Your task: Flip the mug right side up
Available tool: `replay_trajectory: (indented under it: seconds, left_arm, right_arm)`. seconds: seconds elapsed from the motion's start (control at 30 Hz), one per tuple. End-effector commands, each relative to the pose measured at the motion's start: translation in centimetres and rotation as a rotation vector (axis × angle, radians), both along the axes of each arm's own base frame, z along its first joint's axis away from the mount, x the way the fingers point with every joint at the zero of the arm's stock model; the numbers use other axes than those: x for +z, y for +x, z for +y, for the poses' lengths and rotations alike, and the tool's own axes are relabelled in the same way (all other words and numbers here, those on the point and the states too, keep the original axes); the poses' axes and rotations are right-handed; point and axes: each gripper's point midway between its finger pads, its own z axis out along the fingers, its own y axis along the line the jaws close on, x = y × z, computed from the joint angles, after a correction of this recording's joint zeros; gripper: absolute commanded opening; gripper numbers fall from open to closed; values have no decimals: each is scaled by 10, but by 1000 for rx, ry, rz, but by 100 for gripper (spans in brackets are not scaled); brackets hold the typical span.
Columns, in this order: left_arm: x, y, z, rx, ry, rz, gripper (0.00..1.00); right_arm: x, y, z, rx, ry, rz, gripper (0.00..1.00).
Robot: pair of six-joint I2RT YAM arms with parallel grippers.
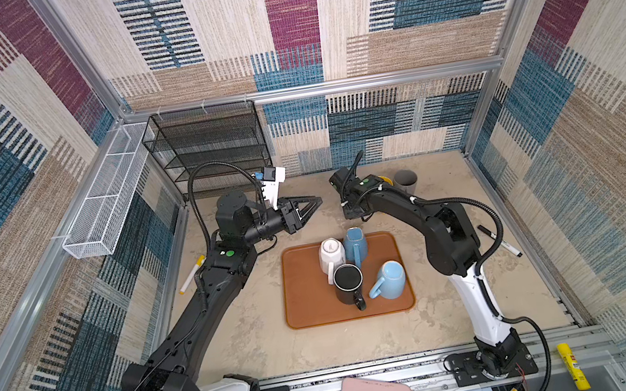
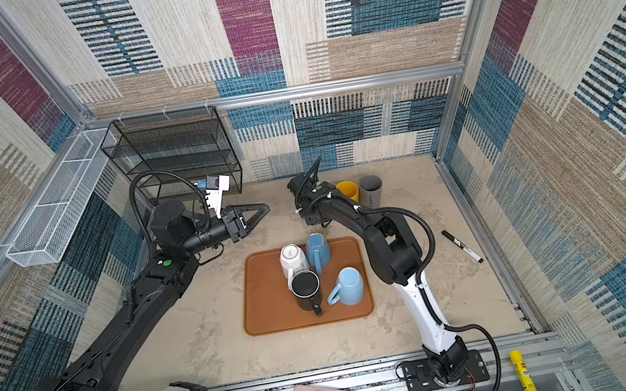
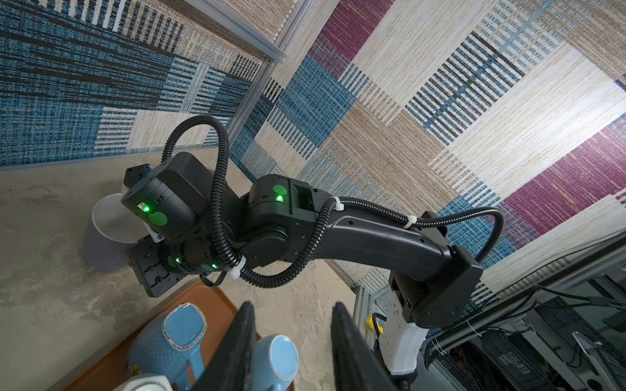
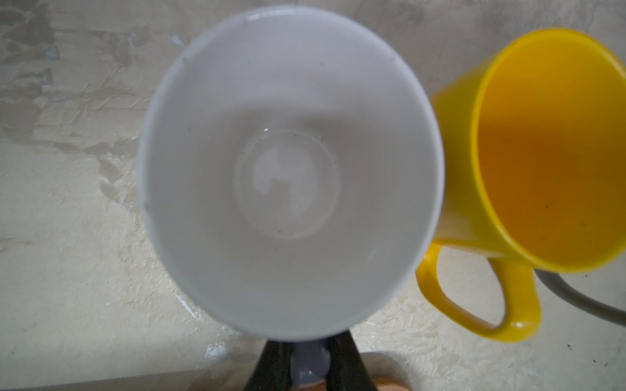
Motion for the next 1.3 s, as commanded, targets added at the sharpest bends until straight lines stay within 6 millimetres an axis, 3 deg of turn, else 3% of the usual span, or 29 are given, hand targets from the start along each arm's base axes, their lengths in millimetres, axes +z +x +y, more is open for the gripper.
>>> replay_trajectory:
  seconds: [0.0,0.43,0.87,1.27]
  left_arm:
    - [8,-2,1,-2,0,-44,34]
    - [7,-1,1,1,5,-38,34]
    - [10,-1,1,1,3,-44,34]
    - [5,7,4,50,47,-19,35]
  right_arm:
    - [7,8,-2,-17,-4,-44,0]
    - [-2,7,0,-2,30,-8,0]
    - [-3,8,1,8,36,-4,17]
    - [3,11,0,10,41,-17,25]
